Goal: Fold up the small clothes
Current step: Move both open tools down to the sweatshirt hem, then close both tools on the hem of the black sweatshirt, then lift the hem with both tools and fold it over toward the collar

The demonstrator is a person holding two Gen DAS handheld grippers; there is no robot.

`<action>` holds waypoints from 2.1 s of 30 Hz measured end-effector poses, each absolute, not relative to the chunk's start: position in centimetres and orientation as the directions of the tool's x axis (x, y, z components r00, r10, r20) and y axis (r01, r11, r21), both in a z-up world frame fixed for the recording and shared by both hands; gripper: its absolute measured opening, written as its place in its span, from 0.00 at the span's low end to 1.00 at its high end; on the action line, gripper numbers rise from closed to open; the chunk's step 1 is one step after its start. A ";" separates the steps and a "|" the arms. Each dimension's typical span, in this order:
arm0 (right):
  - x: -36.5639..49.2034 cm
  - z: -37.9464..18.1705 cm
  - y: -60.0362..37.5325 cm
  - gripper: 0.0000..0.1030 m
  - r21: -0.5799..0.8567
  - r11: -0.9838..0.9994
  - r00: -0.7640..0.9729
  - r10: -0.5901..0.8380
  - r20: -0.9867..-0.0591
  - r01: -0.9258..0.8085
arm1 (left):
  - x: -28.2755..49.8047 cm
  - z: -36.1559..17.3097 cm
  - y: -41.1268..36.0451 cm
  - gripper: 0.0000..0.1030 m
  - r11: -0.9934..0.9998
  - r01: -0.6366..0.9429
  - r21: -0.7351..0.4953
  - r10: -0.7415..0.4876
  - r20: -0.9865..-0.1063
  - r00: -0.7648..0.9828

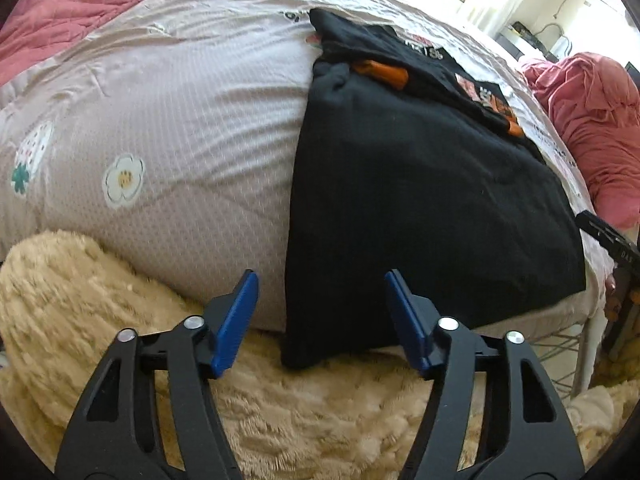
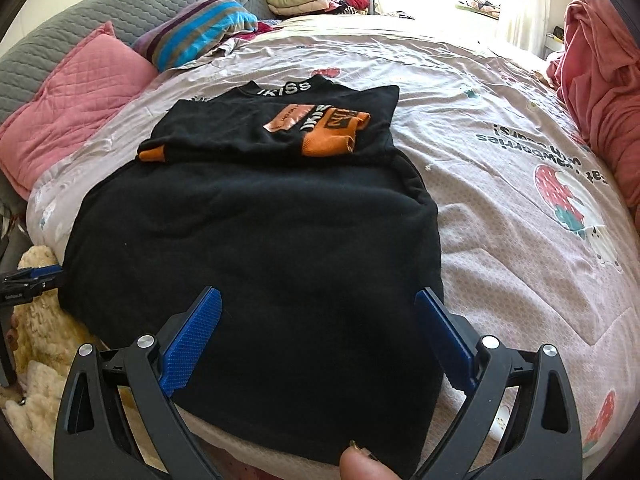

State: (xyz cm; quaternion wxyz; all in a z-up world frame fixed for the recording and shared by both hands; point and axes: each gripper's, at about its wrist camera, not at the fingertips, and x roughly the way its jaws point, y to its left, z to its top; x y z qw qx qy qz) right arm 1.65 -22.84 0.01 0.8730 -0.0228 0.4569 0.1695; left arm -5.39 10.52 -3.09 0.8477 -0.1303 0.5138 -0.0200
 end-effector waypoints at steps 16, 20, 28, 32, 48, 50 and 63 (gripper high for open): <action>-0.8 -0.2 -26.1 0.93 0.140 0.931 0.425 0.283 -0.860 -0.337 | -5.1 -5.0 9.5 0.44 0.963 -0.079 -0.258 -0.201 -0.882 0.426; -2.0 -0.5 -26.8 0.81 0.161 0.915 0.380 0.307 -0.873 -0.370 | -5.1 -5.0 9.5 0.44 0.963 -0.080 -0.259 -0.202 -0.880 0.429; -2.5 -2.8 -27.7 0.55 0.193 0.919 0.304 0.304 -0.903 -0.344 | -5.2 -5.0 9.7 0.47 0.957 -0.084 -0.278 -0.216 -0.875 0.434; -2.5 -3.4 -27.9 0.37 0.182 0.921 0.320 0.298 -0.899 -0.345 | -5.3 -5.0 9.8 0.47 0.957 -0.082 -0.279 -0.218 -0.875 0.433; -1.9 2.0 -28.9 0.08 0.268 0.876 0.505 0.455 -0.733 -0.401 | -5.3 -2.8 9.1 0.03 0.968 -0.079 -0.238 -0.173 -0.863 0.475; -1.7 2.6 -29.1 0.08 0.276 0.874 0.525 0.465 -0.712 -0.400 | -5.2 -2.1 9.2 0.03 0.963 -0.074 -0.261 -0.192 -0.849 0.493; 0.1 6.0 -30.5 0.08 0.299 0.874 0.651 0.484 -0.585 -0.382 | -3.9 3.5 10.1 0.02 0.957 -0.071 -0.282 -0.183 -0.773 0.608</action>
